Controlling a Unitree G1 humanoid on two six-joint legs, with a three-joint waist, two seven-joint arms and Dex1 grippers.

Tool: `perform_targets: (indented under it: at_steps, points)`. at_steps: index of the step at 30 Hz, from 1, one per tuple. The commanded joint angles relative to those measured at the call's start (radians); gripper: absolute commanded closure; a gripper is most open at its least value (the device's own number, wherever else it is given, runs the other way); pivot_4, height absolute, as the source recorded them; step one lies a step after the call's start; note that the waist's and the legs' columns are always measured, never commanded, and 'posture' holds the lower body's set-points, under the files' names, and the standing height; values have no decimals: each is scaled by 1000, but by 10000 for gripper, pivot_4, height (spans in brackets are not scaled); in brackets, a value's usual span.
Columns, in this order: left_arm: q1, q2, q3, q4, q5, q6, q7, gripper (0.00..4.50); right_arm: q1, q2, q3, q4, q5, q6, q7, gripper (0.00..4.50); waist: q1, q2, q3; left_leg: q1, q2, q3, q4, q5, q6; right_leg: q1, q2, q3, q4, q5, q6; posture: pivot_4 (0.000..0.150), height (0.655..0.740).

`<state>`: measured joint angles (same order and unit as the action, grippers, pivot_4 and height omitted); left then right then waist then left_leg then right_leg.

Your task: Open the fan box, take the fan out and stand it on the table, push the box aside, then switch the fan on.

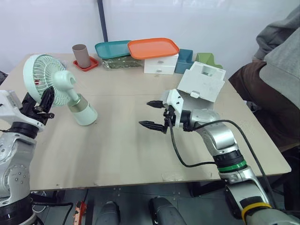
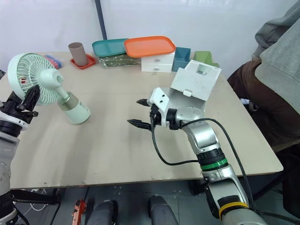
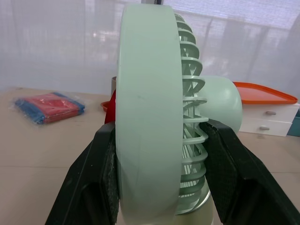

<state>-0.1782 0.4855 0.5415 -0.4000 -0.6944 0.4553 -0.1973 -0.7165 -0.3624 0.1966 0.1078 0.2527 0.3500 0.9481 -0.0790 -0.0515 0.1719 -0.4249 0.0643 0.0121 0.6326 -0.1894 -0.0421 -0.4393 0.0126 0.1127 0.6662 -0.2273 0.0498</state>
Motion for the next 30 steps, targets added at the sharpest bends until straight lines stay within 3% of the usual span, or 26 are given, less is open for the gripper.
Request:
perform_targets:
  at_steps: [1, 11, 26, 30]
  points:
    - [-50, -1, -57, -113, -6, -9, 13, 25692, -81, 39, 8, 8, -4, 12, -20, 0, 1, 0, 0, 0, 0, 0, 0, 0, 0, 0, 0, 0, 0, 0, 0, 1500, 7400]
    - [-121, -34, -177, -137, 10, 12, 38, 25692, -244, 151, 36, 72, -32, 129, -104, 0, 3, 0, 0, -2, 0, -1, 1, 0, 0, -1, 0, 0, 0, 0, 1, 1500, 7400]
    - [-124, 27, -142, -101, -32, 59, -47, 25692, -302, 324, 76, 127, -89, 240, -268, 0, 2, 0, 0, -4, 0, -3, 0, 0, 0, -2, 0, -2, 0, 0, -1, 1500, 7400]
    - [-186, 63, -156, -96, -52, 118, -38, 25692, -337, 364, 65, 167, -92, 239, -290, 0, 2, 0, 0, -5, 0, -4, 0, 0, 0, -2, 0, -3, 0, 0, -1, 1500, 7400]
